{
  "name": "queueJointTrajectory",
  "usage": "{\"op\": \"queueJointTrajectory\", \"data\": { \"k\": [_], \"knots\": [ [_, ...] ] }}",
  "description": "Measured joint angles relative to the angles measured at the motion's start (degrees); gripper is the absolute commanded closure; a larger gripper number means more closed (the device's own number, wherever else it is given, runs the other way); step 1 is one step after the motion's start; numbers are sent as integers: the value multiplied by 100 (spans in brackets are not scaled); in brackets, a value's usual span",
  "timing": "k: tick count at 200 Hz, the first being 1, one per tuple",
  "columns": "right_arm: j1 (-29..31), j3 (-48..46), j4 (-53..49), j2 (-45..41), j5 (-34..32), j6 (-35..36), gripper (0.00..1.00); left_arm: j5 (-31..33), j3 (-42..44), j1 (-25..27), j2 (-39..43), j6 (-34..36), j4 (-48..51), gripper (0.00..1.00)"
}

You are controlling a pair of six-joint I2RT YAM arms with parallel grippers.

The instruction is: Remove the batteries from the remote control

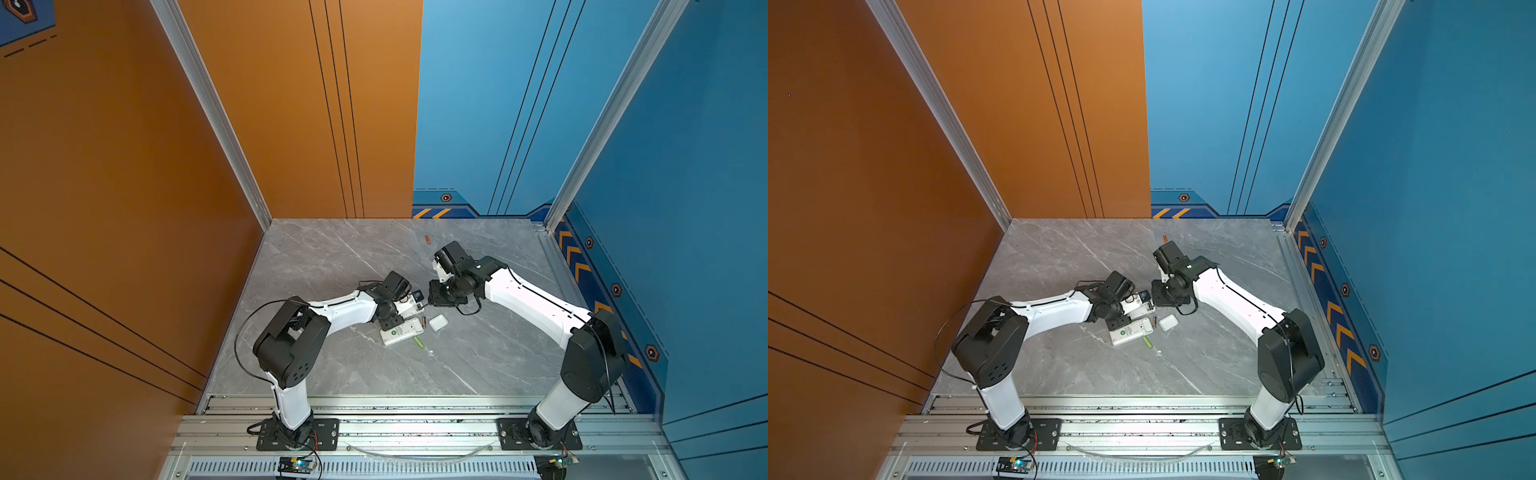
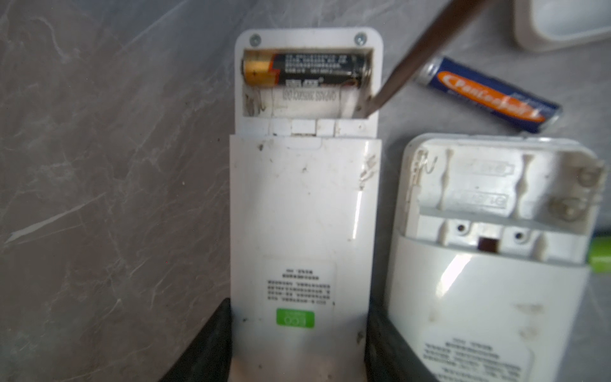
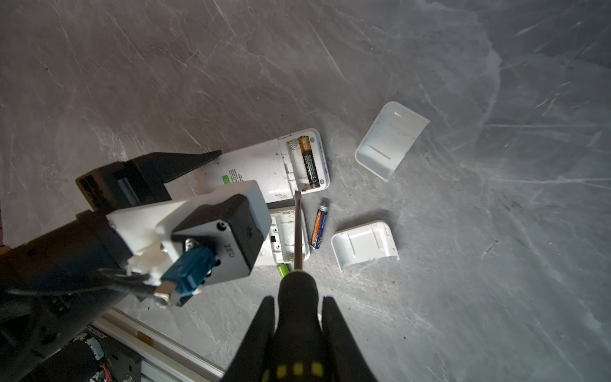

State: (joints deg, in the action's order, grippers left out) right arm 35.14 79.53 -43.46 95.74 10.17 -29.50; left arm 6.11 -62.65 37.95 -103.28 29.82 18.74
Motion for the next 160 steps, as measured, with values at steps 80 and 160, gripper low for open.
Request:
{"op": "queueJointTrajectory", "data": {
  "k": [80,160],
  "knots": [
    [-70,-72,59,2,-44,-31,100,0,0,2,0,39,-15,61],
    [-63,-72,63,92,-144,-26,100,33,0,2,0,42,-15,61]
  ]
}}
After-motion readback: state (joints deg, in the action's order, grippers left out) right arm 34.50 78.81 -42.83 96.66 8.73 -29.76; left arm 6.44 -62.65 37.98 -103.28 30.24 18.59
